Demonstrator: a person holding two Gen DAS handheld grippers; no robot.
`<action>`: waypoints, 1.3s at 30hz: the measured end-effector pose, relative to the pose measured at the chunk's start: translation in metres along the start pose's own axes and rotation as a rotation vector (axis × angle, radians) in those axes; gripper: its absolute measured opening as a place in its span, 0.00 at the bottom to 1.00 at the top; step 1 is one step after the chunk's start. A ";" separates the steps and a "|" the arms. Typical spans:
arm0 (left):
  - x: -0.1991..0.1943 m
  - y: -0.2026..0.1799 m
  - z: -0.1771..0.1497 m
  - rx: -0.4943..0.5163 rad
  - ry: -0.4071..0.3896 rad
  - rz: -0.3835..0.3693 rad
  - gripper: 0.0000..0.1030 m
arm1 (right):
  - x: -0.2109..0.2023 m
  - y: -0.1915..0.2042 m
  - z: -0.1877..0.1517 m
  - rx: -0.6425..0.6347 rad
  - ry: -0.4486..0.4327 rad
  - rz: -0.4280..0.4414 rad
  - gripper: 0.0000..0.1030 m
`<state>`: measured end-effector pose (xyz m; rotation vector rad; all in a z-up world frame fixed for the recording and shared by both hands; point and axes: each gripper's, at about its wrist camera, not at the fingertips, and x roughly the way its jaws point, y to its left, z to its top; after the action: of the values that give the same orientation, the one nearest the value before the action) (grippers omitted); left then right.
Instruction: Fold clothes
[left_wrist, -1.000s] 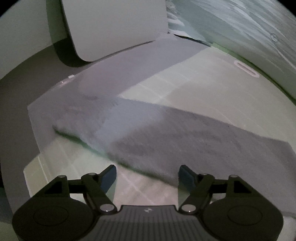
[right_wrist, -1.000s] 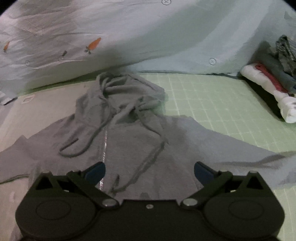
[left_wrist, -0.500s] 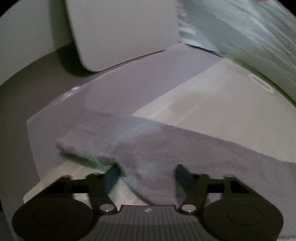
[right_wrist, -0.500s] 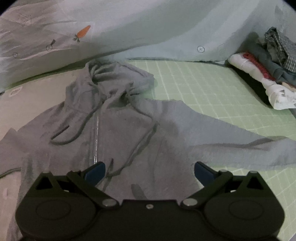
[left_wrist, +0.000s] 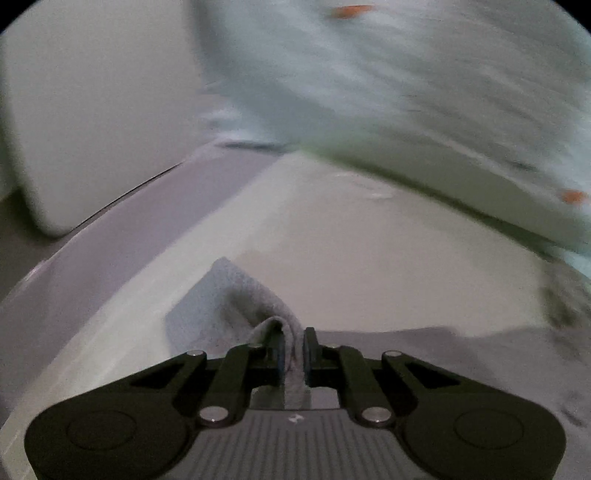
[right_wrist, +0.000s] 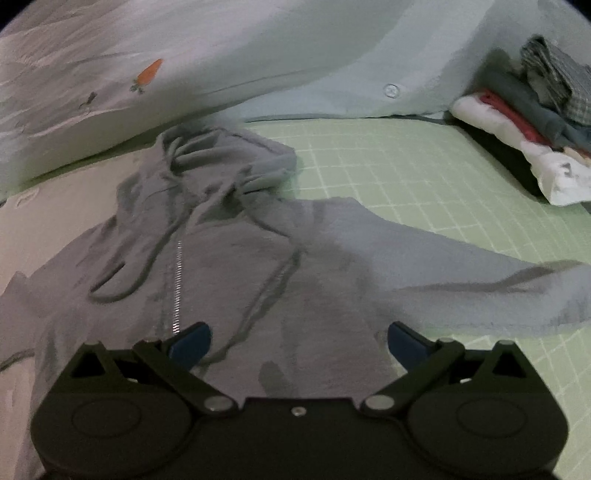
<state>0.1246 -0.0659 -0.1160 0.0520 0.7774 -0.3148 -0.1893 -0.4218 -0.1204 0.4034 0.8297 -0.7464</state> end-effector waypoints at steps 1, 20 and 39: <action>-0.005 -0.018 0.002 0.027 -0.004 -0.045 0.10 | -0.001 -0.004 -0.002 0.016 -0.005 -0.002 1.00; -0.058 -0.204 -0.053 0.427 0.121 -0.413 0.77 | -0.016 -0.057 -0.027 0.217 -0.082 -0.040 1.00; -0.012 -0.119 -0.056 0.175 0.315 -0.051 0.81 | 0.031 0.095 0.013 -0.195 -0.032 0.235 0.96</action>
<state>0.0430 -0.1667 -0.1387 0.2513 1.0625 -0.4294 -0.0993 -0.3787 -0.1331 0.3064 0.8005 -0.4480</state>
